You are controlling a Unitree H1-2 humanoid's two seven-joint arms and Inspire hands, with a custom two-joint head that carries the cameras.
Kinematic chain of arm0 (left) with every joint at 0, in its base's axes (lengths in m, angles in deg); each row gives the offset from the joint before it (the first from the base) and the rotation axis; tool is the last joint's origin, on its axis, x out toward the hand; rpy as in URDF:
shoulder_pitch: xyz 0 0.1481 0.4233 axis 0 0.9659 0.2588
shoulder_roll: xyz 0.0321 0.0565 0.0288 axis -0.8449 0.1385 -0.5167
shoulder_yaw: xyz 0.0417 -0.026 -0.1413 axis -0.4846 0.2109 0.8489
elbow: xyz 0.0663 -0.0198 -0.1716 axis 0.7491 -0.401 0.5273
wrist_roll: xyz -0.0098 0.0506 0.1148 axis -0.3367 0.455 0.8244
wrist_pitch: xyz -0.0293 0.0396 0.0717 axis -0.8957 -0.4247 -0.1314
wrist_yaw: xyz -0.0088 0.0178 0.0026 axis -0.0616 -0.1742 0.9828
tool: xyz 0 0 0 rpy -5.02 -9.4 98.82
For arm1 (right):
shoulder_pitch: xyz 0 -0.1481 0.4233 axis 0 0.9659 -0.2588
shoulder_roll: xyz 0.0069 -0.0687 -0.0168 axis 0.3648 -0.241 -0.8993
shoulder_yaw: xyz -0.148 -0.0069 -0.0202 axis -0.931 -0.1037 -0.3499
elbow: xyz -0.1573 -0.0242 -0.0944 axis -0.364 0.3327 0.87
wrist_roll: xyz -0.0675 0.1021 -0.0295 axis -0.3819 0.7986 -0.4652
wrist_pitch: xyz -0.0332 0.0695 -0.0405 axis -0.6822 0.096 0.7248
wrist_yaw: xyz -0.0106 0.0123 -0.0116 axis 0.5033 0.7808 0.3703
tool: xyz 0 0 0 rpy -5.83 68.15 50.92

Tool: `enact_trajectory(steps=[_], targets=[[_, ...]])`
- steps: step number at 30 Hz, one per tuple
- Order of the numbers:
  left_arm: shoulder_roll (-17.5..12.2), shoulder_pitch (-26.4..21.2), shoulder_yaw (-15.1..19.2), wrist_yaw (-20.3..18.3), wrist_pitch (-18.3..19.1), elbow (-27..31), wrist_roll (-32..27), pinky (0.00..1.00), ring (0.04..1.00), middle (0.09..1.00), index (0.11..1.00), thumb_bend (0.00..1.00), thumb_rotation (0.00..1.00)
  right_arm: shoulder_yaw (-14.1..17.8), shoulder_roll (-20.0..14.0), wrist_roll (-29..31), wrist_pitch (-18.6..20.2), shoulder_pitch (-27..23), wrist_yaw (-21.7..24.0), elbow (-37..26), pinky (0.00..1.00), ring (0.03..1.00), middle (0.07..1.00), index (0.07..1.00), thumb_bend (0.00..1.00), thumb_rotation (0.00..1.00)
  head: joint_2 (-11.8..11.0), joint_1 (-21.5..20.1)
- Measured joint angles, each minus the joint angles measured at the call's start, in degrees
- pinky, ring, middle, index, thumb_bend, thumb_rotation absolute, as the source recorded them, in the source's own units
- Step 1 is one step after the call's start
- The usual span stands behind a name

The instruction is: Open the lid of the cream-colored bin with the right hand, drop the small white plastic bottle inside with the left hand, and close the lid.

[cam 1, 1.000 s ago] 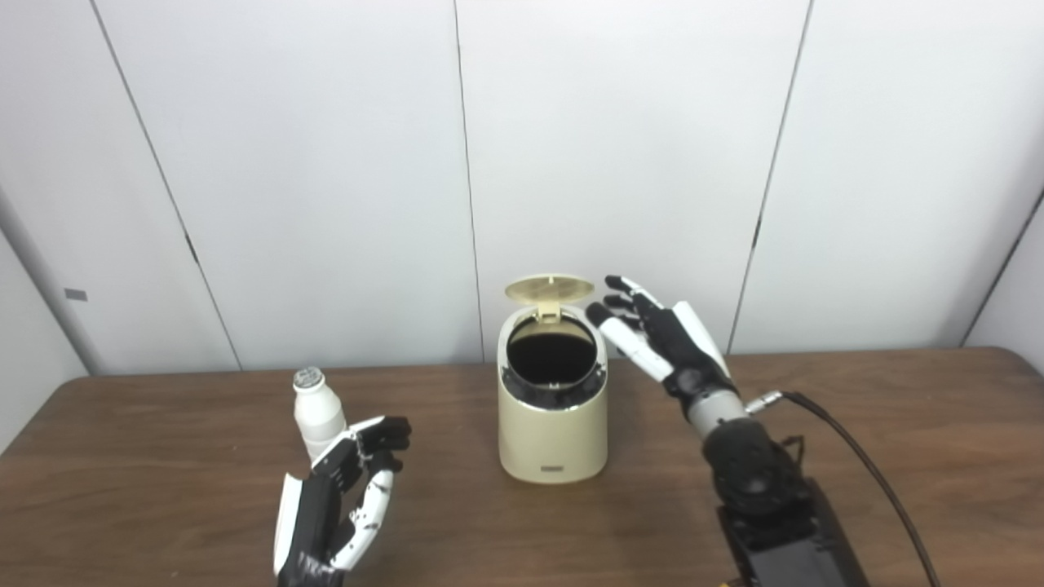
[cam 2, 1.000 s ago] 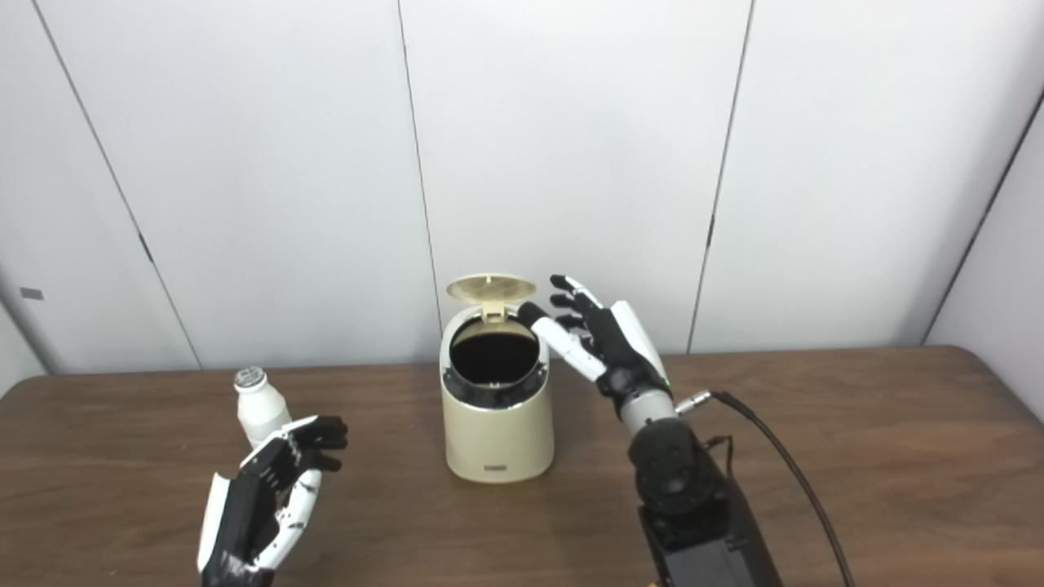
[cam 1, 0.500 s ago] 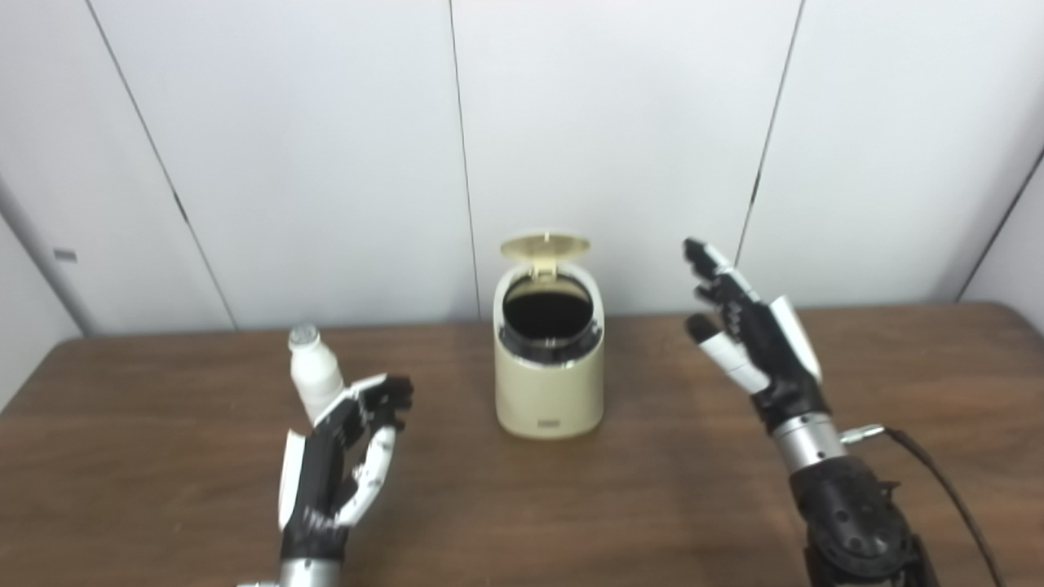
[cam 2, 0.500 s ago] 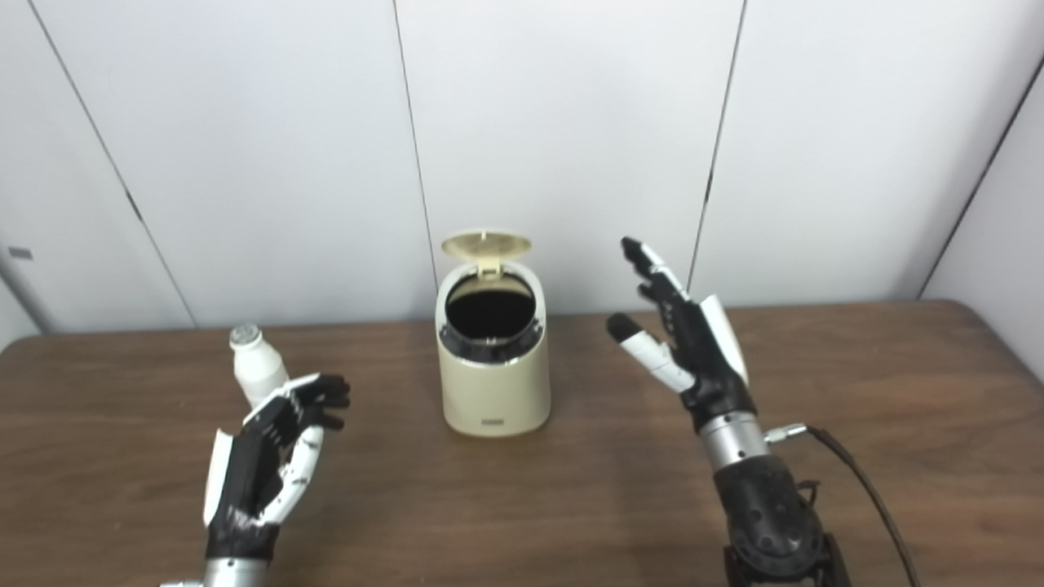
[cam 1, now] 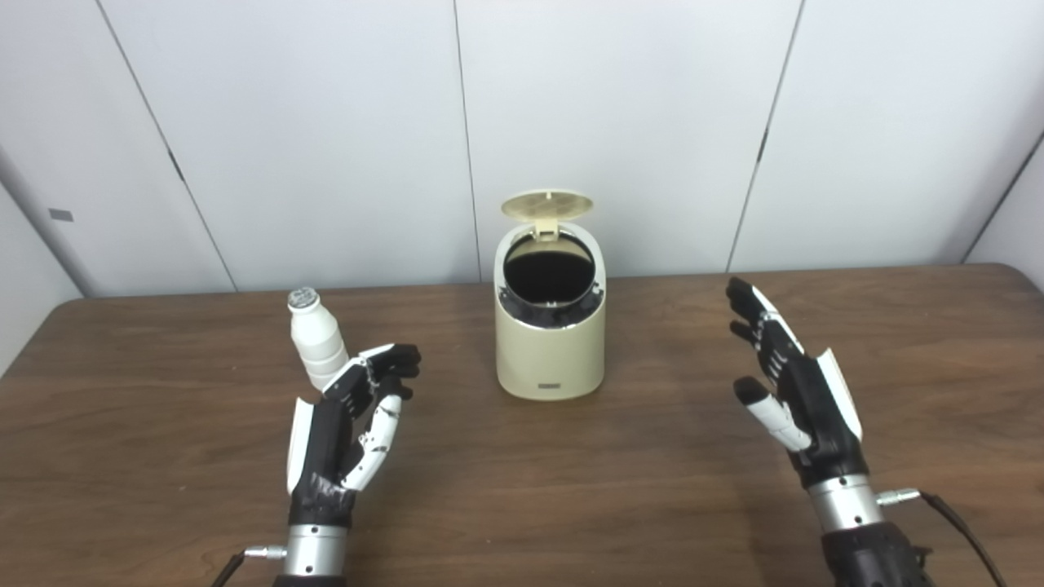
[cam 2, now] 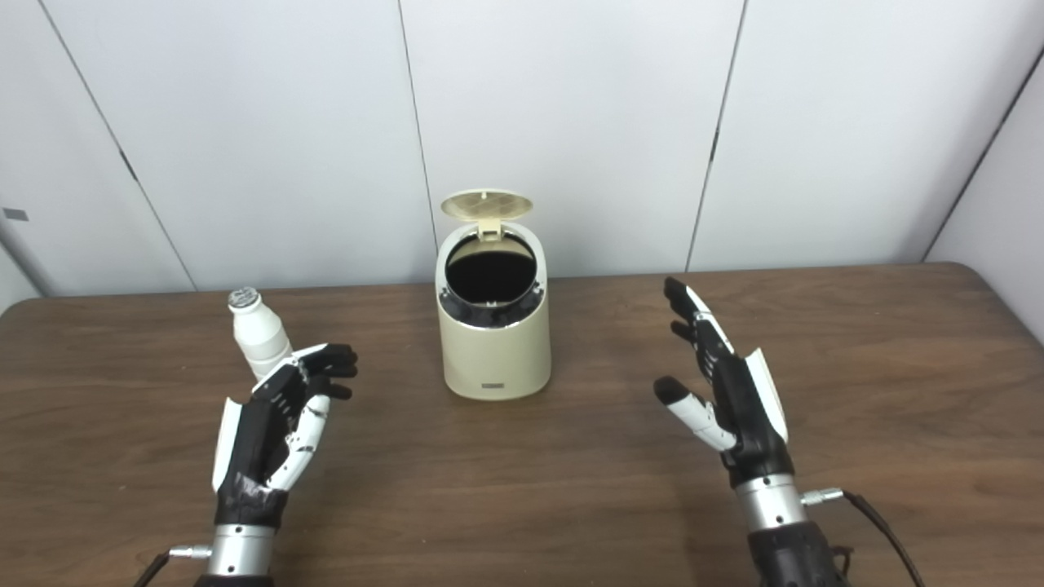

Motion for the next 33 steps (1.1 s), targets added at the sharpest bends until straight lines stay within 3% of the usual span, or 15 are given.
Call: enact_trajectory(steps=[1, 4, 6, 10, 13, 15, 18, 22, 28, 33], targets=[[0.0, 0.0, -0.1, -0.1, -0.1, 0.0, 0.2, 0.55, 0.653, 0.692, 0.693, 0.57, 0.42, -0.1, 0.0, -0.4, -0.6, 0.2, -0.2, 0.1, 0.84, 0.912, 0.921, 0.91, 0.92, 0.86, -0.1, -0.1], [-0.3, 0.0, -0.2, -0.1, -0.4, 0.2, 1.6, 0.56, 0.674, 0.702, 0.708, 0.79, 0.41, -0.3, 0.2, -0.9, -2.0, 0.6, -0.6, 0.2, 0.83, 0.9, 0.915, 0.9, 0.92, 0.84, -0.3, -0.1], [-0.7, 0.2, -0.4, -0.2, -0.9, 0.7, 2.0, 0.57, 0.693, 0.726, 0.739, 0.87, 0.39, -0.3, 0.3, -0.9, -2.0, 0.9, -0.7, 0.1, 0.84, 0.899, 0.915, 0.905, 0.92, 0.8, -0.5, 0.4], [-1.9, 1.1, -0.8, 0.6, -1.3, 3.9, 4.5, 0.62, 0.729, 0.764, 0.776, 0.93, 0.37, -0.7, 0.4, -0.2, -2.2, 2.1, -0.7, 0.4, 0.86, 0.909, 0.918, 0.923, 0.94, 0.77, -0.7, 0.5], [-2.2, 1.2, -0.7, 1.4, -1.6, 6.7, 4.8, 0.64, 0.74, 0.772, 0.778, 0.95, 0.35, -0.8, 0.4, -0.5, -2.3, 2.9, -0.7, 1.3, 0.85, 0.907, 0.912, 0.918, 0.93, 0.77, -1.3, 0.8], [-2.1, 1.3, -0.5, 1.7, -1.7, 7.8, 6.1, 0.64, 0.729, 0.761, 0.765, 0.84, 0.22, -0.9, 0.5, -1.6, -2.6, 3.2, -0.9, 1.3, 0.84, 0.902, 0.905, 0.911, 0.93, 0.79, -1.5, 0.8], [-1.3, 1.3, 0.5, 2.7, -1.7, 9.4, 10.0, 0.61, 0.702, 0.731, 0.735, 0.78, 0.09, -0.8, 0.6, -3.6, -3.0, 3.3, -2.2, 1.3, 0.82, 0.891, 0.896, 0.903, 0.93, 0.8, -1.8, 0.8], [-0.4, 1.3, 2.0, 4.7, -1.7, 12.6, 14.4, 0.63, 0.714, 0.736, 0.739, 0.82, 0.12, -0.9, 0.8, -5.4, -3.3, 3.4, -3.2, 1.3, 0.82, 0.888, 0.892, 0.899, 0.92, 0.82, -2.0, 0.9], [-1.8, 0.7, 4.2, 8.2, -1.9, 15.8, 20.1, 0.66, 0.745, 0.753, 0.76, 0.89, 0.21, -0.8, 0.8, -5.8, -3.5, 3.5, -4.2, 1.3, 0.82, 0.885, 0.891, 0.9, 0.92, 0.83, -2.8, 1.6], [-2.5, -0.7, 7.6, 11.4, -1.9, 19.5, 21.1, 0.67, 0.758, 0.759, 0.764, 0.88, 0.21, -0.8, 0.7, -5.7, -3.9, 3.5, -4.2, 1.5, 0.8, 0.875, 0.884, 0.894, 0.91, 0.83, -3.2, 2.5]])
